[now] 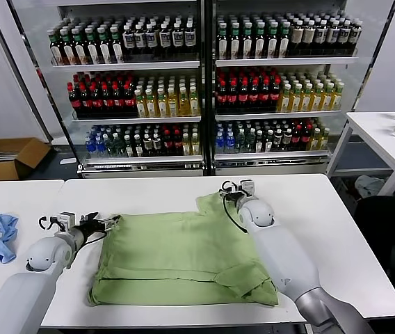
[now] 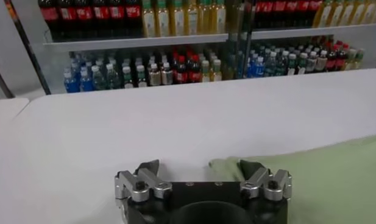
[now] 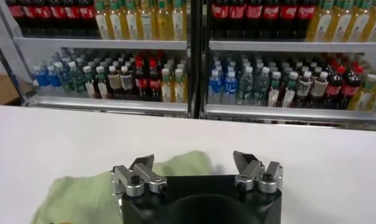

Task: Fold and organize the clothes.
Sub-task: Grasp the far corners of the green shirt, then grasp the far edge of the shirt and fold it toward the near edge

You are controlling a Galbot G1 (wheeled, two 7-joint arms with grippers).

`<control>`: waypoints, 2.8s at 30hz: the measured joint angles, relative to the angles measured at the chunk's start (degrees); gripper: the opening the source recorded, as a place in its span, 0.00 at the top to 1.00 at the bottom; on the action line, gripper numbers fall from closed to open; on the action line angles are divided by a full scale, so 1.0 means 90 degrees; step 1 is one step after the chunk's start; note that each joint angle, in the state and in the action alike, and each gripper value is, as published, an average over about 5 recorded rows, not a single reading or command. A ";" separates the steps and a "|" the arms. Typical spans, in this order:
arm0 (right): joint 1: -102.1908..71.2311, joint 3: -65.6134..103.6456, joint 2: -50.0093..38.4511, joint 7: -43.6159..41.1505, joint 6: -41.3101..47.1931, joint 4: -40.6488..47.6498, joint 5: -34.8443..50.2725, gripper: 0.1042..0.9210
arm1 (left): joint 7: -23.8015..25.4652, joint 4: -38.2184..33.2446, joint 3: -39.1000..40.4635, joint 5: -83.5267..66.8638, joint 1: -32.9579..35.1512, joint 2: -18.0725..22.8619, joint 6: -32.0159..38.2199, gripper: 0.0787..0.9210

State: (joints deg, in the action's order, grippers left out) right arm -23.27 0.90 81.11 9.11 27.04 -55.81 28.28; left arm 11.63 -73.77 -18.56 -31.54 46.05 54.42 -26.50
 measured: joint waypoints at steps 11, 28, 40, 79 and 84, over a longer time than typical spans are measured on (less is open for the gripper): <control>0.0130 0.0021 0.0144 -0.0111 -0.0134 0.0361 -0.0110 0.49 | 0.0212 0.0085 0.0074 0.0136 0.0000 -0.0004 0.0070 0.46; -0.0098 0.0082 -0.0160 0.0006 -0.0064 -0.0370 0.0343 1.00 | 0.0198 -0.0082 -0.0007 -0.0083 0.0194 -0.0060 0.0371 0.98; -0.1488 0.0400 -0.1487 0.0379 0.0375 -0.3516 0.1373 1.00 | -0.0038 -0.1543 -0.0613 -0.0686 0.1362 -0.0529 0.0595 0.99; -0.5374 0.1377 -0.3013 0.0632 0.0661 -0.7525 0.0464 1.00 | 0.0844 -0.3051 -0.2032 -0.0528 0.3977 -0.0877 0.0749 0.99; -0.5555 0.1379 -0.3005 0.0624 0.0668 -0.7565 0.0231 1.00 | 0.0940 -0.2938 -0.2084 -0.0468 0.3950 -0.0879 0.0765 0.98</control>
State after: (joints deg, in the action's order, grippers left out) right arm -73.26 13.31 54.07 14.73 33.04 -123.90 30.36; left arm 20.09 -100.21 -37.32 -35.76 81.60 46.51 -19.61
